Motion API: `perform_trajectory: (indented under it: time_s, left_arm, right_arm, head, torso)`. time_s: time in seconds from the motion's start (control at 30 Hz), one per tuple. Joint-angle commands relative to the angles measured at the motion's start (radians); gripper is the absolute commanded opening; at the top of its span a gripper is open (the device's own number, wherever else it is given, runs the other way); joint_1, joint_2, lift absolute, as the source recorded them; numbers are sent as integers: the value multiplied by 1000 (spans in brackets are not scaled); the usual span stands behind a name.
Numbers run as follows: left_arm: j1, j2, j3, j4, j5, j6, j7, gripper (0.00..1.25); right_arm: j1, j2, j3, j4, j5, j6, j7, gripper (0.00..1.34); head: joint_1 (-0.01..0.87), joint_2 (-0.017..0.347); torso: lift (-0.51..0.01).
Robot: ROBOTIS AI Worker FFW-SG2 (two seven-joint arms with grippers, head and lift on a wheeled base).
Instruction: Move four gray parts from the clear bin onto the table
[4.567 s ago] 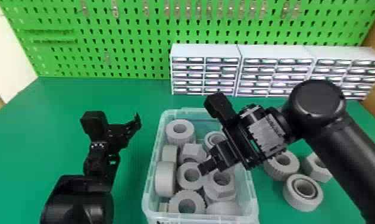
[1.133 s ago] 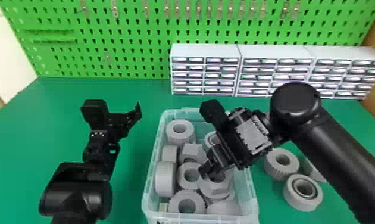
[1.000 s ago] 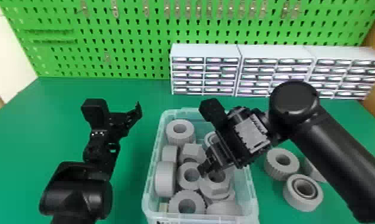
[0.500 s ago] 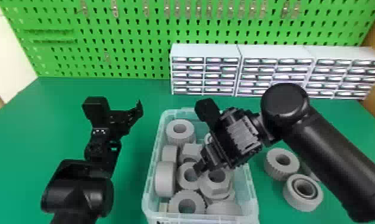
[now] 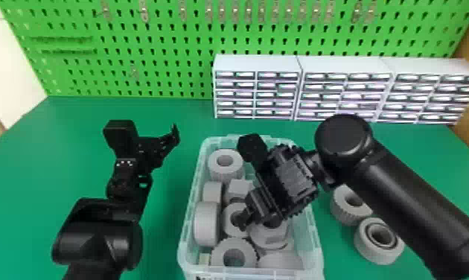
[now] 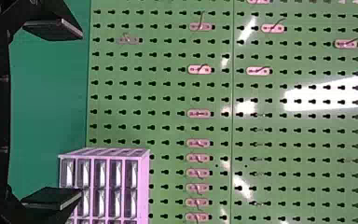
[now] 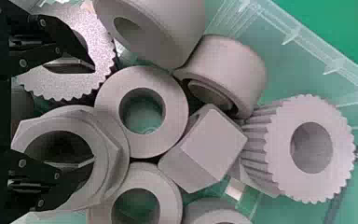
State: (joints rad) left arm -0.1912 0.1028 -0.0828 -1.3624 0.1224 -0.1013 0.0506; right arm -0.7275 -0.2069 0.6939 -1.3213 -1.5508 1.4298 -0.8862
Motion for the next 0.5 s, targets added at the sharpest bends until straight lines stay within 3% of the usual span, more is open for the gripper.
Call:
perform_trajectory:
  time_s: [0.0, 0.47]
  left_arm:
    - [1, 0, 0, 0, 2, 0, 0, 1146]
    - [4, 0, 2, 0, 3, 0, 0, 1146]
  right_arm:
    - [2, 1, 9, 13, -3, -2, 1, 770]
    - [5, 0, 16, 37, -5, 0, 1, 749]
  head:
    - [693, 72]
    - [693, 72]
  torso:
    - [-52]
    - [-52]
